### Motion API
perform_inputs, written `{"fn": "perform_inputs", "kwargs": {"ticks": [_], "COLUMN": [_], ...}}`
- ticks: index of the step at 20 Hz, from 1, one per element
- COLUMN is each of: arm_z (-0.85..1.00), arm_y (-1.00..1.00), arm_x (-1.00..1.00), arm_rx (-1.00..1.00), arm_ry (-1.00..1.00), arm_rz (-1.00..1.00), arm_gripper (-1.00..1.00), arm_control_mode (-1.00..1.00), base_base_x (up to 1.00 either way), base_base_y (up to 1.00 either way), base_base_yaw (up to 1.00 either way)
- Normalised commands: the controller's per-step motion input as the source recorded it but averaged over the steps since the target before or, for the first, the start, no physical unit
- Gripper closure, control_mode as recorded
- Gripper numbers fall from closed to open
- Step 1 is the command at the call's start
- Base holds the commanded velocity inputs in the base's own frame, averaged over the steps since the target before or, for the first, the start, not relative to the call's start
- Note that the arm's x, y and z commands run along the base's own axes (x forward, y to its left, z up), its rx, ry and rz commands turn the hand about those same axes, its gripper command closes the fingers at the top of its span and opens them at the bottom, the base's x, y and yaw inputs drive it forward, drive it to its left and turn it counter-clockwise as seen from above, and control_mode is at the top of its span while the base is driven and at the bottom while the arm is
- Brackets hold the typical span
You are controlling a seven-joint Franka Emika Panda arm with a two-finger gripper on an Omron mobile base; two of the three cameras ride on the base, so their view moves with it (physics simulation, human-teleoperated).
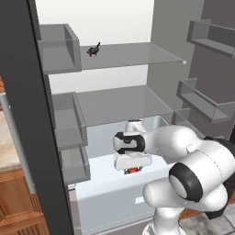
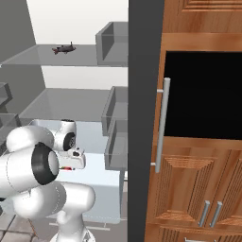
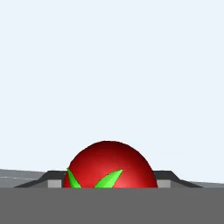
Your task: Place the tomato and carrot inside the fridge drawer. Close the drawer after placing the vegetables.
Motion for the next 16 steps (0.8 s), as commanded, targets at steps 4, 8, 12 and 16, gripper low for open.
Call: {"fn": "perform_inputs", "kwargs": {"ticks": [4, 8, 12, 16], "arm_z": [-0.76, -0.31, -0.07, 0.07], "arm_y": [0.07, 0.00, 0.00, -0.03], "arm_x": [0.00, 0.00, -0.20, -0.17], "arm_rx": [0.00, 0.00, 0.00, 0.00], "arm_ry": [0.00, 0.00, 0.00, 0.00], "arm_rz": [0.00, 0.00, 0.00, -0.01], "arm_gripper": [1.00, 1.00, -1.00, -1.00], "arm_control_mode": [-1.00, -1.00, -1.00, -1.00], "base_base_x": [0.00, 0.00, 0.00, 0.00], "base_base_y": [0.00, 0.00, 0.00, 0.00], "base_base_yaw": [0.00, 0.00, 0.00, 0.00]}}
